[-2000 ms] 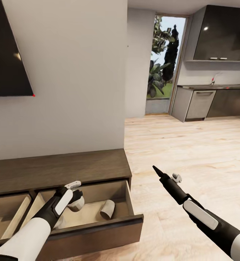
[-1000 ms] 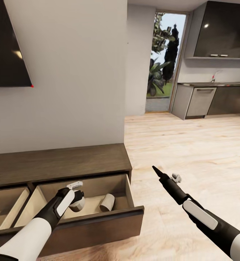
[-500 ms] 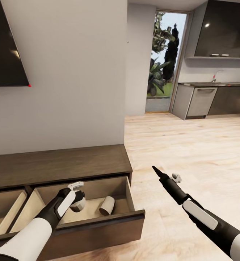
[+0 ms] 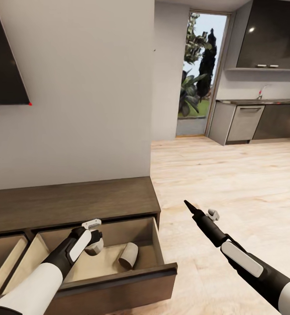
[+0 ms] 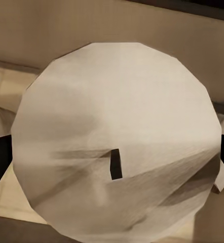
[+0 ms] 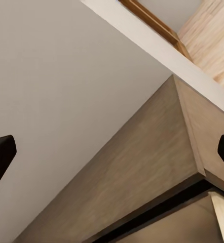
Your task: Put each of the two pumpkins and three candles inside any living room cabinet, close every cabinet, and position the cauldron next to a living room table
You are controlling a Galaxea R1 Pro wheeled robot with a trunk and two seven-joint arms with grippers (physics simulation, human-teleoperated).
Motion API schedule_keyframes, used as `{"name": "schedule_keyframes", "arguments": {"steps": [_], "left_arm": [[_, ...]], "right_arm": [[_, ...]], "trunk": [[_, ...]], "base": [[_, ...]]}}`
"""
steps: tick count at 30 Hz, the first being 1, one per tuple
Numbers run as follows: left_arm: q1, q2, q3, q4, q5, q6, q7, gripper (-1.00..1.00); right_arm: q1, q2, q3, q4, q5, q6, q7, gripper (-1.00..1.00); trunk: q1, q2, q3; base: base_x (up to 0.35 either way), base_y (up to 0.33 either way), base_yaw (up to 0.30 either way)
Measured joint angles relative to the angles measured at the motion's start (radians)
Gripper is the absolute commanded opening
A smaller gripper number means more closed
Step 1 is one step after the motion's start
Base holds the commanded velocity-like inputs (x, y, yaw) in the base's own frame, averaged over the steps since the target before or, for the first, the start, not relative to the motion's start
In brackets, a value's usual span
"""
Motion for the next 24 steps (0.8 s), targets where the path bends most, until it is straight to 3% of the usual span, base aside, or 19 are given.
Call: {"name": "schedule_keyframes", "arguments": {"steps": [12,20,24], "left_arm": [[0.000,0.000,-0.001,0.000,-0.001,-0.011,0.000,-1.00],[0.000,0.000,-0.005,0.000,-0.002,-0.035,0.000,-1.00],[0.000,0.001,-0.035,0.000,0.000,-0.064,0.000,-1.00]], "right_arm": [[0.000,0.000,0.000,0.000,0.000,-0.001,0.000,1.00],[0.000,0.000,0.000,0.000,0.001,-0.001,0.000,1.00],[0.000,0.000,0.000,0.000,0.001,-0.001,0.000,1.00]], "trunk": [[0.046,-0.084,-0.038],[0.050,-0.086,-0.068],[0.052,-0.087,-0.084]], "base": [[0.000,0.000,0.000],[0.000,0.000,0.000],[0.000,0.000,0.000]]}}
